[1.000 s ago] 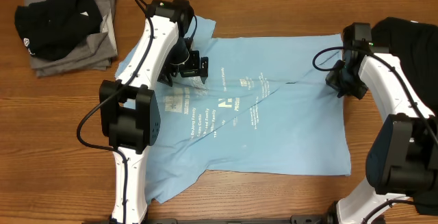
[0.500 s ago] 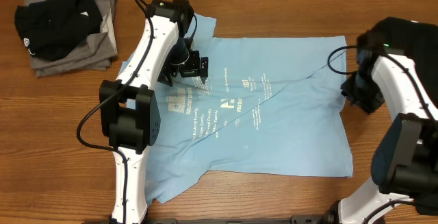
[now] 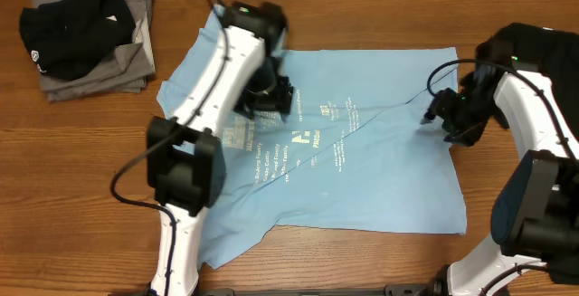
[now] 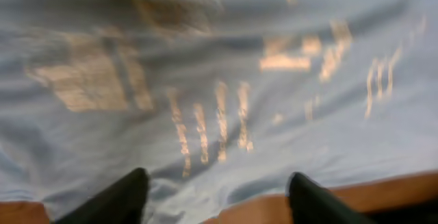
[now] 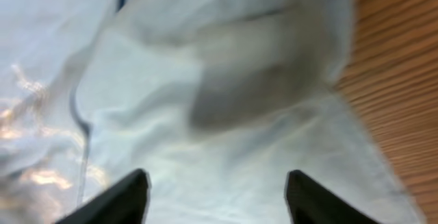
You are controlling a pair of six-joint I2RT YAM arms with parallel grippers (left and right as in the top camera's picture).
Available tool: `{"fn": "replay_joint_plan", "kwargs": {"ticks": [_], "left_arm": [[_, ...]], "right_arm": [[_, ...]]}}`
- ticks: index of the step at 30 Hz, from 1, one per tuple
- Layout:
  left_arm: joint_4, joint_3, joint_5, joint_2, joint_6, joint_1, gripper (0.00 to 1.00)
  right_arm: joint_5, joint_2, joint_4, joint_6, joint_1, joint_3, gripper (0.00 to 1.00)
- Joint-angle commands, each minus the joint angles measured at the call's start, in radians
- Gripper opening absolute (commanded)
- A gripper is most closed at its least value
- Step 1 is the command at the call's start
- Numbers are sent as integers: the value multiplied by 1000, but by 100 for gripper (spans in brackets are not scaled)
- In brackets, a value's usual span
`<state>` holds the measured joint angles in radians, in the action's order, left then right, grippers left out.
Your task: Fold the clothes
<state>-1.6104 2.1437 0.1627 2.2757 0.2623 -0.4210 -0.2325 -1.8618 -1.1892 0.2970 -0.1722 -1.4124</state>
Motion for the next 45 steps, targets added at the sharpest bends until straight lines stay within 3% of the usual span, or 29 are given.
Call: {"fn": "replay_joint_plan", "kwargs": {"ticks": [1, 2, 5, 7, 9, 13, 17, 27, 28, 31, 34, 45], "left_arm": [[-34, -34, 2, -30, 8, -76, 57], [-42, -39, 2, -30, 12, -97, 50], [-50, -45, 2, -30, 30, -146, 32], [-67, -46, 2, -30, 47, -175, 5], [-79, -47, 2, -30, 60, -206, 4], [-71, -48, 3, -30, 70, -242, 4], [-30, -75, 8, -30, 113, -261, 4], [201, -352, 150, -30, 127, -270, 4], [212, -368, 156, -30, 127, -270, 4], [232, -400, 157, -30, 127, -270, 4], [230, -410, 156, -30, 126, -270, 4], [261, -429, 148, -30, 122, -281, 8]], "right_arm": [[-61, -1, -3, -47, 11, -16, 76], [-61, -1, -3, -47, 11, -14, 75], [-61, -1, -4, -47, 11, -14, 56], [-60, -1, -7, -46, 11, -14, 44], [-58, -1, -3, -35, 10, -14, 39], [-58, -1, 42, -28, 6, -14, 38], [-58, -1, 80, 11, 3, -14, 27], [-56, -2, 240, 26, -7, -14, 18], [-56, -2, 262, 41, -10, -14, 19], [-35, -2, 325, 75, -23, -14, 34], [31, -8, 381, 78, -31, -14, 41], [61, -184, 528, -1, -32, -16, 44]]}}
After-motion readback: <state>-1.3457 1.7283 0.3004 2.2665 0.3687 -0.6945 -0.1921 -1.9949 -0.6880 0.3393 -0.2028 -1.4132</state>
